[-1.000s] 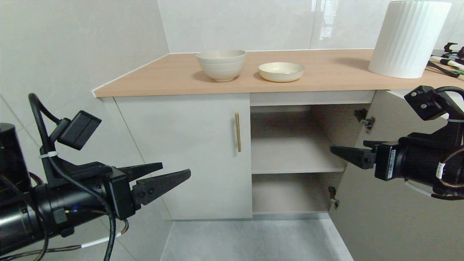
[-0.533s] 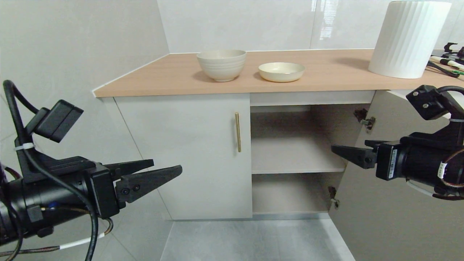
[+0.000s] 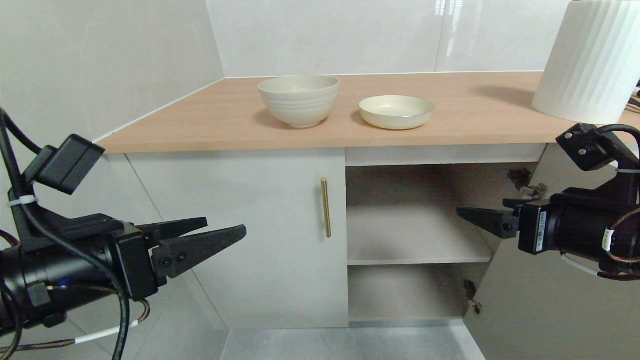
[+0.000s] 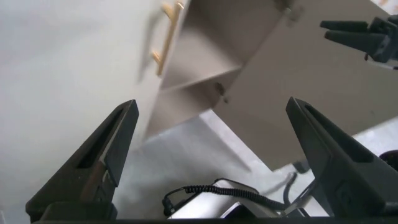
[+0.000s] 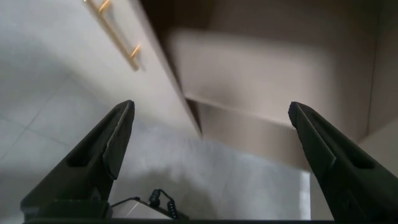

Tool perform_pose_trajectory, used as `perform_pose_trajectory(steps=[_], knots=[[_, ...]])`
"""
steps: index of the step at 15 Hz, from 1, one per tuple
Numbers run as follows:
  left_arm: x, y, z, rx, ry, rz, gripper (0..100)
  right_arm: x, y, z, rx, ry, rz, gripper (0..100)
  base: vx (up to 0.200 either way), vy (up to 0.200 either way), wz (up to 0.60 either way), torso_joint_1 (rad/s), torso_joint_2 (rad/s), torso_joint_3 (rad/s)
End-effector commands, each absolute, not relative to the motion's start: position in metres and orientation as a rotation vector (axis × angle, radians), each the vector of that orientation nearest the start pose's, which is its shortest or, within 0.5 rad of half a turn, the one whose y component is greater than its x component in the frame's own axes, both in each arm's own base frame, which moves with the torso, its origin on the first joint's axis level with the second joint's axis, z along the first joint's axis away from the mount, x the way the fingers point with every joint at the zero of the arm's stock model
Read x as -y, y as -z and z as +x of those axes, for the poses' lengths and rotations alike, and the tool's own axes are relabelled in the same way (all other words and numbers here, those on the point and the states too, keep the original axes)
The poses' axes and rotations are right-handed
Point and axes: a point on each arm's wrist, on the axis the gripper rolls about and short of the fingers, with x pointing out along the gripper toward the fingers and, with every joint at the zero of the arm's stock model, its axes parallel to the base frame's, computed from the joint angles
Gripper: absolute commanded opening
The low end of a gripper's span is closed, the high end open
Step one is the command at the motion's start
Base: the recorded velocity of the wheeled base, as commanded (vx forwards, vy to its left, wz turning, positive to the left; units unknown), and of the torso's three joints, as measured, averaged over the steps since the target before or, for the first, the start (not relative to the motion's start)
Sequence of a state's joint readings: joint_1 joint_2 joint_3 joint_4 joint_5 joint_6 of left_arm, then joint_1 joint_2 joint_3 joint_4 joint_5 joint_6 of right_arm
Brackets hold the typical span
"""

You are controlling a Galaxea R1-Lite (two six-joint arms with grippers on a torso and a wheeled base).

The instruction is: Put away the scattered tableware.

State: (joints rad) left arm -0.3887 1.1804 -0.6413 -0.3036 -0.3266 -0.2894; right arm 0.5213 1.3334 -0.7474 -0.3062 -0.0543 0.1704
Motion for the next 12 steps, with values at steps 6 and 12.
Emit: perform_pose_trajectory(steps=[6, 12], knots=[[0.072, -0.228, 0.158, -0.345, 0.672, -0.270, 100, -0.096, -0.226, 0.188, -0.310, -0.428, 0.097, 100, 0.033, 0.000, 0.00, 0.000, 0.00, -0.001], [0.072, -0.228, 0.159, -0.346, 0.669, -0.272, 100, -0.094, -0.227, 0.184, -0.306, -0.447, 0.098, 100, 0.000, 0.000, 0.00, 0.000, 0.00, 0.000]])
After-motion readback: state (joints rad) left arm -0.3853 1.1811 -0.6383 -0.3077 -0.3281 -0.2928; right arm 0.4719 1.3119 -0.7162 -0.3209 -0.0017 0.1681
